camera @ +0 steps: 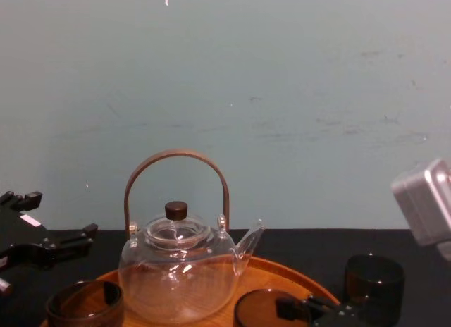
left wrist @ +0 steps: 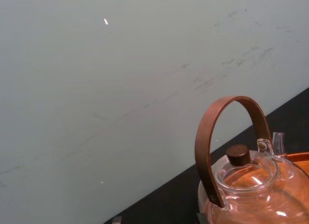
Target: Pick up the glass from the table and place it on the tray.
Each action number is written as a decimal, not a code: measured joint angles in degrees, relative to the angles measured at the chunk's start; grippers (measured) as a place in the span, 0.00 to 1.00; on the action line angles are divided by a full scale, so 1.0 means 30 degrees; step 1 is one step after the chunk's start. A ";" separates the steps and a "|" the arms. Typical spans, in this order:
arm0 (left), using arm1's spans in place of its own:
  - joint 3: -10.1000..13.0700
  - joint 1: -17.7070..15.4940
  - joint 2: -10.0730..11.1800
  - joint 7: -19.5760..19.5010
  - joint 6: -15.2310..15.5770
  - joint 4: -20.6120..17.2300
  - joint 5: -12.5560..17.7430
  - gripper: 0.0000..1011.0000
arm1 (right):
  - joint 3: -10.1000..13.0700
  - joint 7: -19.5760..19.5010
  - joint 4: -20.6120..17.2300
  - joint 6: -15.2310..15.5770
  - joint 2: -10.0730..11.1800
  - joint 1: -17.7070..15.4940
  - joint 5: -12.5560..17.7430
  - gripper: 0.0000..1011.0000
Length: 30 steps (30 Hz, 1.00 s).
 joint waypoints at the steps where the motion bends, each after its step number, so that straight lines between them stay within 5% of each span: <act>1: 0.0001 -0.0001 0.0000 0.0000 0.0000 0.0001 0.0000 0.99 | -0.0039 0.0004 0.0028 -0.0008 -0.0019 0.0017 -0.0012 0.90; 30: 0.0001 0.0000 0.0001 0.0000 0.0000 0.0001 -0.0001 0.99 | -0.0865 0.0389 0.1551 -0.0509 -0.0603 0.0727 -0.0364 0.90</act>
